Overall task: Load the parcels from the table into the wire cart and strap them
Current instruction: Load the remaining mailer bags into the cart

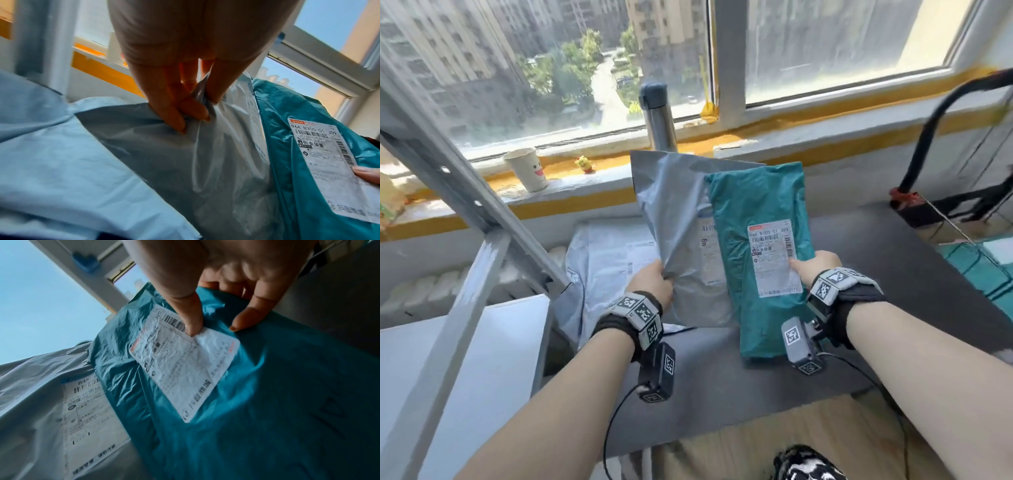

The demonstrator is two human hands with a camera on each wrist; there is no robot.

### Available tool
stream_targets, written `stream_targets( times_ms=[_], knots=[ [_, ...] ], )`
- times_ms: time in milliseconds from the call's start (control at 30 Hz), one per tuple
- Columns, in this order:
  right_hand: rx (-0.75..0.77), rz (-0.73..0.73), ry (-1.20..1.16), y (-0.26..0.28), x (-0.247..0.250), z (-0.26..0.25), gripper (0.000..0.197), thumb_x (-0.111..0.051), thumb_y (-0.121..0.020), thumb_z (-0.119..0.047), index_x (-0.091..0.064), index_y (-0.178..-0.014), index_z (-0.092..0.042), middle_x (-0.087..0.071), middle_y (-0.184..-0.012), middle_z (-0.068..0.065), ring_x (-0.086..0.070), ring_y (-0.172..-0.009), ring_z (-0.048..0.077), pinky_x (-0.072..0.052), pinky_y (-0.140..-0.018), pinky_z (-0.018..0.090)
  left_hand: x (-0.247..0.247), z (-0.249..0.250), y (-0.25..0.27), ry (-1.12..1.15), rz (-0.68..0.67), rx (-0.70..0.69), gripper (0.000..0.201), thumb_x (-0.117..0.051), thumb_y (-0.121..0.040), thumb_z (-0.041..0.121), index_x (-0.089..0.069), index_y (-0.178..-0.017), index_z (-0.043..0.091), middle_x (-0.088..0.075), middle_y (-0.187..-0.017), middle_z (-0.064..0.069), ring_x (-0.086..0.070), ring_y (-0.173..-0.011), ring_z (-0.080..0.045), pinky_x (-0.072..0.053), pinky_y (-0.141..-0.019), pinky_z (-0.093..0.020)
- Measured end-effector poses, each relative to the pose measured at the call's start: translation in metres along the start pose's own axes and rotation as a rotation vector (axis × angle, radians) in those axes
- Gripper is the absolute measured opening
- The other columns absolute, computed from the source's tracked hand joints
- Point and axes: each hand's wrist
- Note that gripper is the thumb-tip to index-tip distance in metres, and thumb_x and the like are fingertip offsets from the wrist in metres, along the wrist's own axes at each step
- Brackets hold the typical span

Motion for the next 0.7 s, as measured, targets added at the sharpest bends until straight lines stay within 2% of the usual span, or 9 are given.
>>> stream_targets(
  times_ms=[100, 200, 333, 400, 500, 600, 633, 700],
  knots=[
    [-0.056, 0.061, -0.098, -0.001, 0.036, 0.022, 0.052, -0.062, -0.089, -0.038, -0.059, -0.118, 0.005, -0.061, -0.121, 0.021, -0.057, -0.094, 0.033, -0.04, -0.077, 0.031, -0.01, 0.039, 0.002, -0.058, 0.003, -0.101, 0.025, -0.046, -0.092, 0.017, -0.056, -0.114, 0.01, -0.064, -0.112, -0.018, -0.06, -0.104, -0.033, -0.048, -0.087, -0.036],
    [-0.108, 0.12, -0.202, -0.004, 0.072, 0.047, 0.053, -0.062, -0.089, -0.037, -0.057, -0.122, 0.004, -0.06, -0.125, 0.018, -0.059, -0.109, 0.034, -0.044, -0.086, 0.033, -0.024, 0.086, 0.004, -0.084, 0.002, -0.182, 0.023, -0.045, -0.091, 0.017, -0.055, -0.11, 0.01, -0.065, -0.109, -0.016, -0.061, -0.1, -0.033, -0.05, -0.084, -0.034],
    [-0.161, 0.177, -0.291, -0.007, 0.13, 0.095, 0.049, -0.061, -0.089, -0.036, -0.059, -0.12, 0.002, -0.062, -0.123, 0.018, -0.06, -0.108, 0.033, -0.04, -0.077, 0.029, -0.056, 0.163, 0.012, -0.128, 0.004, -0.306, 0.019, -0.045, -0.091, 0.015, -0.053, -0.105, 0.005, -0.062, -0.111, -0.019, -0.057, -0.104, -0.035, -0.041, -0.079, -0.032],
    [-0.2, 0.225, -0.296, -0.01, 0.166, 0.126, 0.048, -0.061, -0.089, -0.036, -0.058, -0.121, 0.0, -0.061, -0.124, 0.016, -0.059, -0.11, 0.033, -0.042, -0.081, 0.029, -0.079, 0.209, 0.02, -0.12, -0.015, -0.353, 0.018, -0.043, -0.092, 0.015, -0.052, -0.104, 0.005, -0.061, -0.111, -0.019, -0.057, -0.103, -0.035, -0.038, -0.076, -0.031],
    [-0.26, 0.315, -0.328, -0.018, 0.229, 0.177, 0.048, -0.061, -0.089, -0.035, -0.057, -0.122, 0.0, -0.06, -0.124, 0.016, -0.058, -0.113, 0.033, -0.045, -0.09, 0.033, -0.12, 0.28, 0.035, -0.103, -0.043, -0.429, 0.022, -0.043, -0.093, 0.015, -0.052, -0.108, 0.003, -0.06, -0.114, -0.021, -0.056, -0.106, -0.036, -0.04, -0.08, -0.032],
    [-0.318, 0.372, -0.365, -0.02, 0.285, 0.222, 0.048, -0.057, -0.092, -0.033, -0.054, -0.121, 0.005, -0.06, -0.112, 0.013, -0.057, -0.113, 0.034, -0.042, -0.081, 0.029, -0.156, 0.341, 0.048, -0.091, -0.056, -0.495, 0.024, -0.042, -0.094, 0.016, -0.052, -0.111, 0.003, -0.06, -0.116, -0.021, -0.056, -0.107, -0.036, -0.039, -0.081, -0.032],
    [-0.335, 0.391, -0.388, -0.024, 0.304, 0.24, 0.049, -0.057, -0.092, -0.035, -0.054, -0.121, 0.004, -0.062, -0.113, 0.014, -0.059, -0.11, 0.035, -0.044, -0.082, 0.03, -0.169, 0.363, 0.053, -0.089, -0.066, -0.514, 0.025, -0.041, -0.094, 0.017, -0.052, -0.111, 0.003, -0.059, -0.117, -0.021, -0.055, -0.108, -0.036, -0.04, -0.081, -0.032],
    [-0.368, 0.438, -0.453, -0.031, 0.331, 0.268, 0.051, -0.06, -0.088, -0.037, -0.056, -0.119, 0.003, -0.064, -0.118, 0.019, -0.063, -0.105, 0.038, -0.051, -0.089, 0.039, -0.189, 0.398, 0.062, -0.09, -0.078, -0.543, 0.025, -0.041, -0.094, 0.017, -0.051, -0.111, 0.001, -0.058, -0.117, -0.022, -0.055, -0.108, -0.037, -0.04, -0.083, -0.033]
  ],
)
Point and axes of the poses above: each hand's wrist, its own y-axis away from the middle knuckle, its own x-axis out of the back of the hand, z = x × y
